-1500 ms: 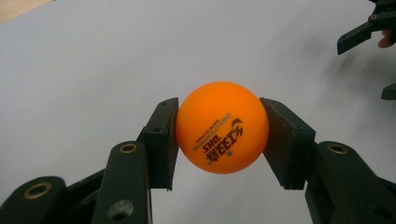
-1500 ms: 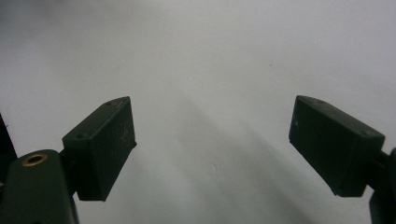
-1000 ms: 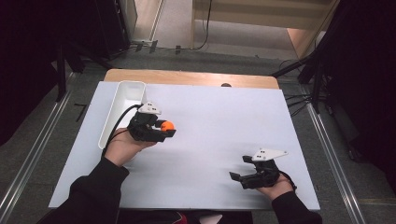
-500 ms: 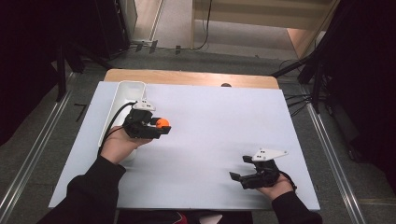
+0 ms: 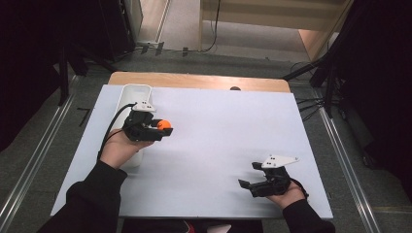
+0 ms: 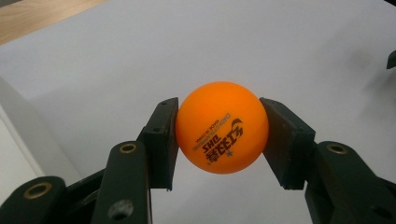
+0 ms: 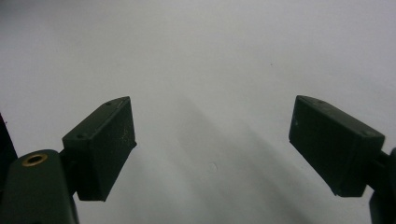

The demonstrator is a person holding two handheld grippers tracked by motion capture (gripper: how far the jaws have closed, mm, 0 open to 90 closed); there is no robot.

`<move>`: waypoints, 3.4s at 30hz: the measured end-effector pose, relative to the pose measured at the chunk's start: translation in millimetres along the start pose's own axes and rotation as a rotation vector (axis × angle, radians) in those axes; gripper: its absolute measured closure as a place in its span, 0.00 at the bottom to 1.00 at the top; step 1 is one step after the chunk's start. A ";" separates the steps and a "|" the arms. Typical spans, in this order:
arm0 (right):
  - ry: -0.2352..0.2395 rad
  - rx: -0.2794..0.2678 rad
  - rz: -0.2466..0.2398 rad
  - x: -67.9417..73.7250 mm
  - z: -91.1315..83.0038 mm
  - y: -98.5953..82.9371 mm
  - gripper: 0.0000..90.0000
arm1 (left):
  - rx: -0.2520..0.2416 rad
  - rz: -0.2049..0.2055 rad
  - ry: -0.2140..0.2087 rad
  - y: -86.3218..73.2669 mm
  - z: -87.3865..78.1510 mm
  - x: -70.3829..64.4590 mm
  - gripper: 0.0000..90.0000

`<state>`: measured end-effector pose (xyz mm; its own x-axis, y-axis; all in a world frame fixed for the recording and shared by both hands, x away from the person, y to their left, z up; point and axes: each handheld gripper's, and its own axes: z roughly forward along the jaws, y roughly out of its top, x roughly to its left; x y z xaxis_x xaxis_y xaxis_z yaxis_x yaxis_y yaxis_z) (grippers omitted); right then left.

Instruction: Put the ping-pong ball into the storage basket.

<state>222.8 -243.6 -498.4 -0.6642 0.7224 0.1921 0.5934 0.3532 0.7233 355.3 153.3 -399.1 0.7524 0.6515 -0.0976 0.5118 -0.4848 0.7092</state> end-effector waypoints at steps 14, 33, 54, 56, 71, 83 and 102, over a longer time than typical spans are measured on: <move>-0.005 0.006 -0.006 -0.3 0.5 0.0 0.15 | -0.016 -0.022 0.029 0.5 -5.3 9.0 0.57; -0.006 0.011 -0.017 -0.1 1.5 -0.1 0.15 | -0.022 -0.043 0.070 0.0 -15.0 21.7 0.57; -0.002 0.012 -0.016 0.3 1.8 -0.1 0.15 | -0.040 -0.106 0.134 -3.3 -27.3 40.7 0.57; -0.002 0.013 -0.016 0.3 1.7 -0.1 0.15 | -0.042 -0.110 0.144 -3.8 -28.2 42.8 0.57; -0.002 0.015 -0.015 0.1 1.9 -0.1 0.15 | -0.043 -0.175 0.208 -7.8 -32.6 56.6 0.57; -0.001 0.017 -0.015 0.1 2.0 0.0 0.15 | -0.056 -0.231 0.279 -11.3 -31.8 67.9 0.57; -0.002 0.019 -0.019 0.6 2.4 0.0 0.15 | -0.026 -0.279 0.337 -16.6 -16.4 81.4 0.56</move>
<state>223.4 -241.7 -499.9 -0.6743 0.7169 0.1773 0.5894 0.3778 0.7140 401.2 223.9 -407.4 0.4071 0.9115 -0.0579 0.6625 -0.2511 0.7057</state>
